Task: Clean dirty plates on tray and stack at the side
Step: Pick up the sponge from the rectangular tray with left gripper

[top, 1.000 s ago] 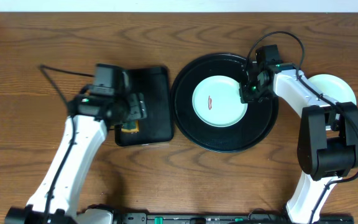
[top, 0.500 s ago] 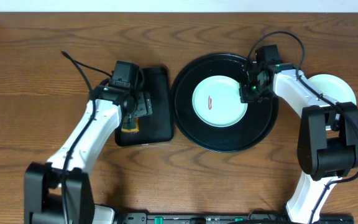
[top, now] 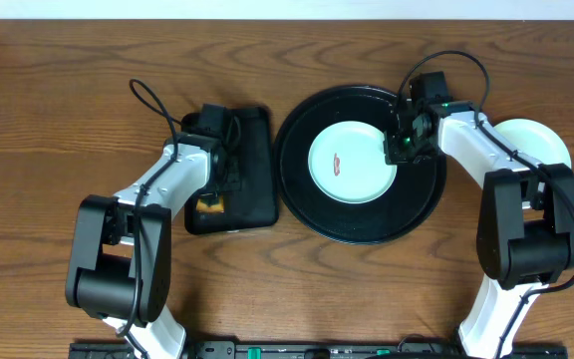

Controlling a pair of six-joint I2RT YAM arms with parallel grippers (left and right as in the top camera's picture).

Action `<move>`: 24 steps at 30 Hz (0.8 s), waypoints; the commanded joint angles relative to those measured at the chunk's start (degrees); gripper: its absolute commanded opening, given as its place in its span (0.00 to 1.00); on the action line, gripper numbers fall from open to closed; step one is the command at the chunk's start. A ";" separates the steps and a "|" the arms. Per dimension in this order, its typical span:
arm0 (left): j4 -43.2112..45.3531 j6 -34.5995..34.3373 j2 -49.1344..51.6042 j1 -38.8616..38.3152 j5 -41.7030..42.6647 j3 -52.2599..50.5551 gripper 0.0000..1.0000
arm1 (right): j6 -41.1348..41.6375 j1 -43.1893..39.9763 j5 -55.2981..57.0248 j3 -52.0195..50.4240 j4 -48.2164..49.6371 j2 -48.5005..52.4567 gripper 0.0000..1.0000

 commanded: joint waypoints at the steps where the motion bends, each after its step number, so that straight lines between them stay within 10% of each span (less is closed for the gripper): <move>1: -1.20 0.48 0.76 -0.42 2.14 0.31 0.08 | 0.94 -0.17 2.69 -0.35 -0.33 1.20 0.01; 5: -5.57 0.46 -2.91 -0.42 2.14 1.95 0.11 | 0.94 -0.17 2.69 -0.35 -0.42 1.20 0.01; 8: -7.41 0.44 -6.10 -0.39 2.10 1.99 0.69 | 0.94 -0.17 2.69 -0.35 -0.48 1.20 0.01; 10: -8.83 0.44 -7.13 -0.39 2.05 1.97 0.73 | 0.92 -0.17 2.69 -0.35 -0.48 1.20 0.01; 17: -5.18 -2.01 -5.01 -0.39 -1.42 -2.19 0.68 | 1.38 -0.17 2.47 -0.35 -0.52 1.20 0.01; 21: -2.16 -2.14 -1.84 -0.39 -1.36 -3.37 0.51 | 1.38 -0.15 2.47 -0.35 -0.55 1.20 0.01; 24: -1.14 -2.10 -0.31 -0.39 -1.09 -3.37 0.19 | 1.38 -0.13 2.45 -0.35 -0.55 1.20 0.01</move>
